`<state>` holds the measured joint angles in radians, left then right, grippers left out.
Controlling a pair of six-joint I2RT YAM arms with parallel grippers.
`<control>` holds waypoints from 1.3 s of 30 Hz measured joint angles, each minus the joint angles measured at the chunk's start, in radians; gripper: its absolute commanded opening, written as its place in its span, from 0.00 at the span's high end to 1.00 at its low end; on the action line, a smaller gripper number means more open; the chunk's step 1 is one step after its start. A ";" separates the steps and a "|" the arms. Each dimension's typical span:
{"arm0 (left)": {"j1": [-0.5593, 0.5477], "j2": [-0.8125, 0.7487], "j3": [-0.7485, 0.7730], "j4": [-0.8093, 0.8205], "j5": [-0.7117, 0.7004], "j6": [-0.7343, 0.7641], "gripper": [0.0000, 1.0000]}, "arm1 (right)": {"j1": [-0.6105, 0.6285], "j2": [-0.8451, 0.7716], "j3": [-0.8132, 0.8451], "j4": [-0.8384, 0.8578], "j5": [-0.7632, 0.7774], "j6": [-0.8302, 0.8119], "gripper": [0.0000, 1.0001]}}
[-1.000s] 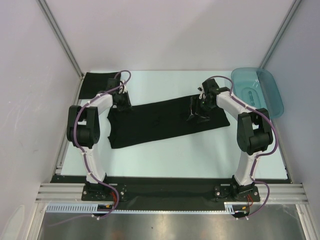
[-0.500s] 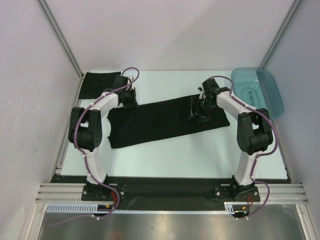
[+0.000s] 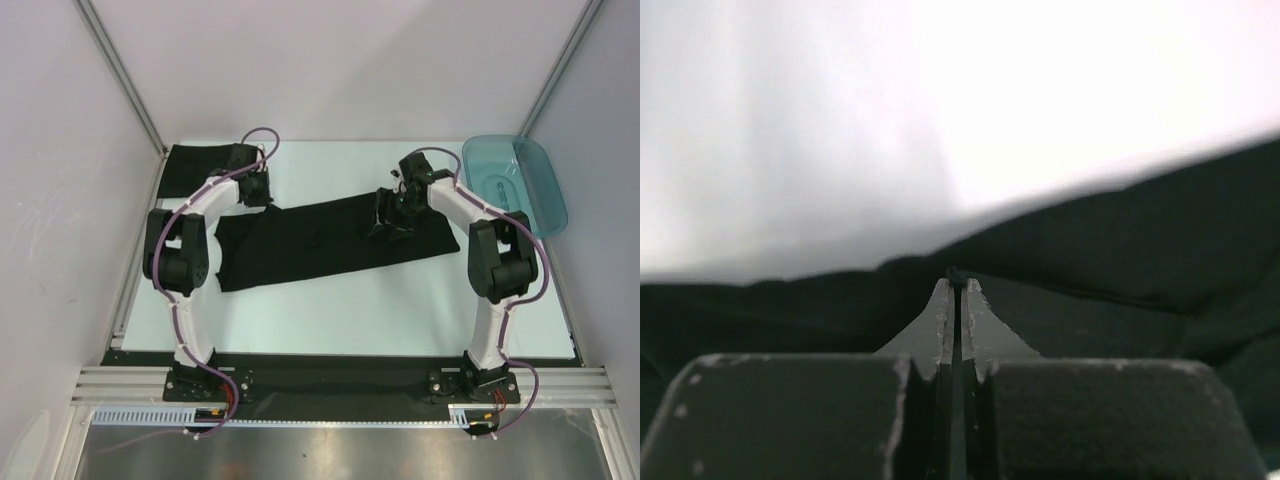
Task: Fold and stack the t-shirts
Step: Fold the tshirt
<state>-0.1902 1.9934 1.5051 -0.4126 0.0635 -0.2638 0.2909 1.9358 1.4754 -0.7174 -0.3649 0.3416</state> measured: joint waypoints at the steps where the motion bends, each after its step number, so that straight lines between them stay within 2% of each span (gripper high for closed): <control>1: 0.000 0.017 0.016 0.000 -0.009 0.004 1.00 | 0.007 0.021 0.027 0.000 -0.003 0.004 0.32; 4: 0.001 0.075 0.064 -0.013 -0.023 0.013 0.99 | 0.039 0.087 0.121 0.016 -0.008 0.017 0.32; 7: 0.001 0.128 0.096 -0.041 -0.045 0.013 0.87 | 0.084 0.137 0.208 0.022 -0.011 0.031 0.32; 8: 0.001 0.133 0.095 -0.048 -0.050 0.012 0.72 | 0.100 0.148 0.227 0.027 -0.013 0.036 0.32; 10: 0.001 0.134 0.087 -0.062 -0.064 0.011 0.60 | 0.125 0.155 0.250 0.036 -0.019 0.048 0.32; 11: 0.001 0.129 0.079 -0.061 -0.073 0.010 0.46 | 0.135 0.156 0.256 0.040 -0.023 0.051 0.32; 12: 0.001 0.119 0.069 -0.062 -0.085 0.012 0.38 | 0.146 0.157 0.261 0.043 -0.029 0.055 0.32; 14: 0.001 0.087 0.038 -0.071 -0.115 0.005 0.28 | 0.160 0.166 0.276 0.049 -0.045 0.064 0.33; 16: 0.001 0.039 0.012 -0.090 -0.143 0.002 0.26 | 0.169 0.182 0.288 0.060 -0.060 0.074 0.34; 19: 0.001 -0.078 -0.028 -0.120 -0.171 -0.003 0.30 | 0.184 0.221 0.312 0.080 -0.090 0.090 0.37; 26: 0.002 -0.385 -0.210 -0.069 -0.119 -0.073 0.67 | 0.232 0.335 0.396 0.145 -0.171 0.157 0.51; 27: 0.002 -0.403 -0.245 -0.056 -0.100 -0.089 0.71 | 0.240 0.353 0.410 0.165 -0.188 0.175 0.55; 29: 0.002 -0.407 -0.314 -0.035 -0.063 -0.119 0.73 | 0.250 0.369 0.418 0.184 -0.208 0.196 0.65; 30: 0.002 -0.407 -0.358 -0.023 -0.050 -0.138 0.75 | 0.256 0.380 0.422 0.202 -0.225 0.211 0.73; 31: 0.002 -0.407 -0.395 -0.023 -0.043 -0.156 0.81 | 0.261 0.392 0.425 0.219 -0.240 0.220 0.76; 34: 0.004 -0.403 -0.491 -0.047 -0.038 -0.201 0.88 | 0.272 0.422 0.428 0.259 -0.273 0.261 0.81; 39: 0.040 -0.402 -0.558 -0.064 -0.040 -0.274 0.93 | 0.271 0.445 0.405 0.299 -0.292 0.295 0.91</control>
<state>-0.1505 1.5917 0.9466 -0.4767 0.0235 -0.5377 0.5621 2.3806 1.8805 -0.4183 -0.6567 0.6365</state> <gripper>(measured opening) 0.079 0.142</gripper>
